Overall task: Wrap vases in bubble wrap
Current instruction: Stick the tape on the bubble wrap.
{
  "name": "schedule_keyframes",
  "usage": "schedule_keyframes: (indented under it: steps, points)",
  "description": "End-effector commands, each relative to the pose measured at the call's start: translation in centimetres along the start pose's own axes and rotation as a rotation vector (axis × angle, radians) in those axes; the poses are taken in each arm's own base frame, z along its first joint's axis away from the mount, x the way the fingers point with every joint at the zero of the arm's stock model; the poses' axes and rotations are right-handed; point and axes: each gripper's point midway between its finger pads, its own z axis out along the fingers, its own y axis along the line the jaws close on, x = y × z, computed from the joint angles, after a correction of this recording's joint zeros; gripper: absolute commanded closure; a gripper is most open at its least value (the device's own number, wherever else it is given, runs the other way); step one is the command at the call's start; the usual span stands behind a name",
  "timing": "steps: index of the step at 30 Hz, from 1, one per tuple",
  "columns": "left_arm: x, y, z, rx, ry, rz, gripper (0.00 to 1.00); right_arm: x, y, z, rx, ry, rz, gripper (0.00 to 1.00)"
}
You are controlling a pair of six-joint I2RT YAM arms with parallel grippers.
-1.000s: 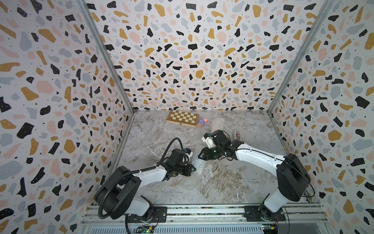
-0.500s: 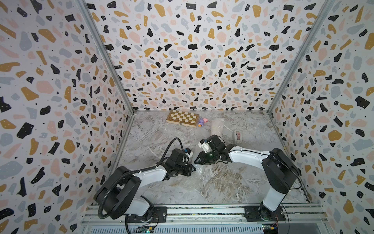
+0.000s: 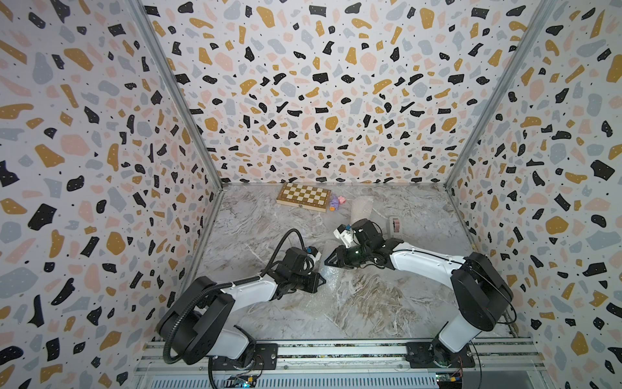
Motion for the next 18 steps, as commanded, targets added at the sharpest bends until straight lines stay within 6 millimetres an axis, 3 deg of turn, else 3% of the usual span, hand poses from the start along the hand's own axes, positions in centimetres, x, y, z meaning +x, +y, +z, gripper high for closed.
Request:
schedule_keyframes:
  steps: [1, 4, 12, 18]
  points:
    - [0.5, 0.5, 0.1, -0.024, 0.012, -0.001, 0.67, -0.4, 0.2, 1.4, 0.0, 0.019, 0.023, 0.69]
    - [0.4, 0.4, 0.0, -0.019, 0.009, 0.002, 0.67, -1.1, -2.2, 2.1, 0.059, 0.005, 0.068, 0.7]
    - [0.5, 0.6, -0.3, -0.035, -0.008, 0.016, 0.67, -3.0, -4.1, 3.5, 0.161, -0.034, 0.095, 0.72]
    - [0.5, 1.0, -0.3, -0.053, -0.017, 0.017, 0.68, -3.9, -1.6, 2.9, 0.102, -0.041, 0.052, 0.73]
